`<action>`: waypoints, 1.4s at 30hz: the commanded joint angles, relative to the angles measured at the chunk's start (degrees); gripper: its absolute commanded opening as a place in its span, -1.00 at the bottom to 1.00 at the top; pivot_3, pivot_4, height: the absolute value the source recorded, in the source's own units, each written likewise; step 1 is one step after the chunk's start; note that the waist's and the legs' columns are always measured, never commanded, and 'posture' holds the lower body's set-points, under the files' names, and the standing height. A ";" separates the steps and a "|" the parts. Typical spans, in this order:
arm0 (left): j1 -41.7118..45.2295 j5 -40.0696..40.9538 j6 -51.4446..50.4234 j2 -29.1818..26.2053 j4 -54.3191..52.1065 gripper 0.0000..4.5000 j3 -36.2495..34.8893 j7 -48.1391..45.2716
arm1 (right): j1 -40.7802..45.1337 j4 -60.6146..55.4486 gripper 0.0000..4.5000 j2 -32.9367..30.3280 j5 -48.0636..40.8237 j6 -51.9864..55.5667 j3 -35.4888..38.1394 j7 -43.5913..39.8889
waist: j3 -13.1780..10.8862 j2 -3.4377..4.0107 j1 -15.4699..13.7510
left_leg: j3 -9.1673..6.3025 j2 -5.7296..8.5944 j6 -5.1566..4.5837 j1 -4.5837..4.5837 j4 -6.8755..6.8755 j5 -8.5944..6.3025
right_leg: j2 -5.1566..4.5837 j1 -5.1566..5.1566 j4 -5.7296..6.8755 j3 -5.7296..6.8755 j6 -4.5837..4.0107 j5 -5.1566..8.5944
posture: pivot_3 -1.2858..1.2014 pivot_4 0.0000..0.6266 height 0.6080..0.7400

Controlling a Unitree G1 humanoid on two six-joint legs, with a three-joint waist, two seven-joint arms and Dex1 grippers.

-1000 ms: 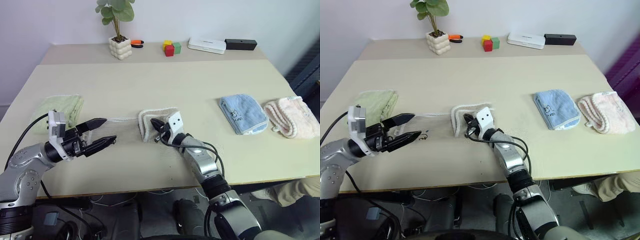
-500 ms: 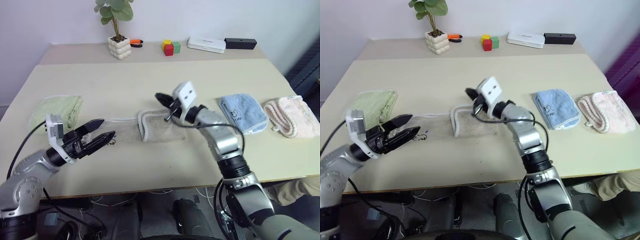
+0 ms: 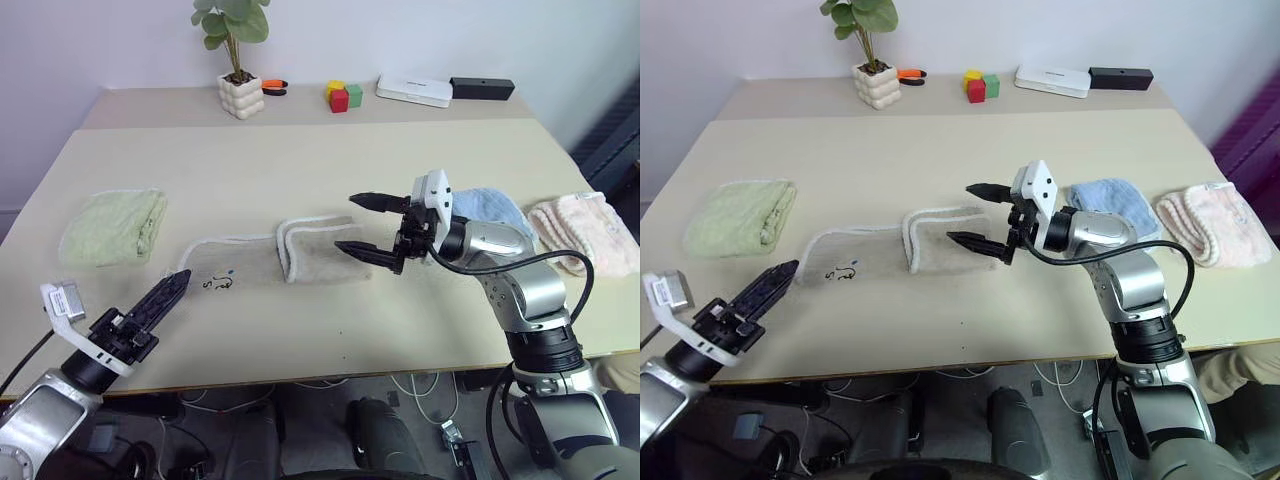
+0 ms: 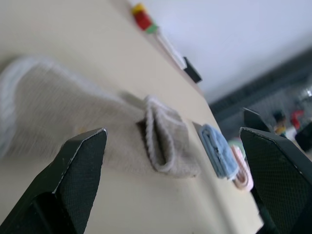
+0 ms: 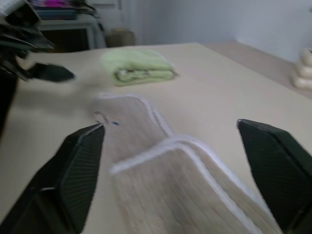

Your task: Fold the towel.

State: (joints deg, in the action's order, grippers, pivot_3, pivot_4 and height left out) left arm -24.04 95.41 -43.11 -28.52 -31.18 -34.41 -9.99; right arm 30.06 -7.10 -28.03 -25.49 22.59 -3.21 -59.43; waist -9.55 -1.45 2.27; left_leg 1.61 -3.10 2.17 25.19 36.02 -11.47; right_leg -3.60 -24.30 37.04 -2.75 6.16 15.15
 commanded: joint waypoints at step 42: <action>18.67 7.82 10.98 13.03 16.32 -0.49 12.34 28.44 | -1.34 -4.08 1.00 -4.97 4.54 -5.84 -0.92 1.41 | 0.04 0.06 -1.64 | -0.01 0.15 0.03 -0.36 -0.03 -0.02 | -0.11 0.87 -1.00 0.05 -0.39 -0.14 | 0.03 -0.52 1.00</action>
State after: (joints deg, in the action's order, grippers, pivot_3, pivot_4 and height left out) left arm -5.77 103.00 -32.16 -15.57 -14.54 -21.49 18.54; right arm 27.65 -9.85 -33.00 -20.90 18.07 -4.71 -58.34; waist -9.50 -1.39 0.63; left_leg 1.60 -2.95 2.20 24.83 35.99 -11.49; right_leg -3.71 -23.43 36.04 -2.70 5.77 15.01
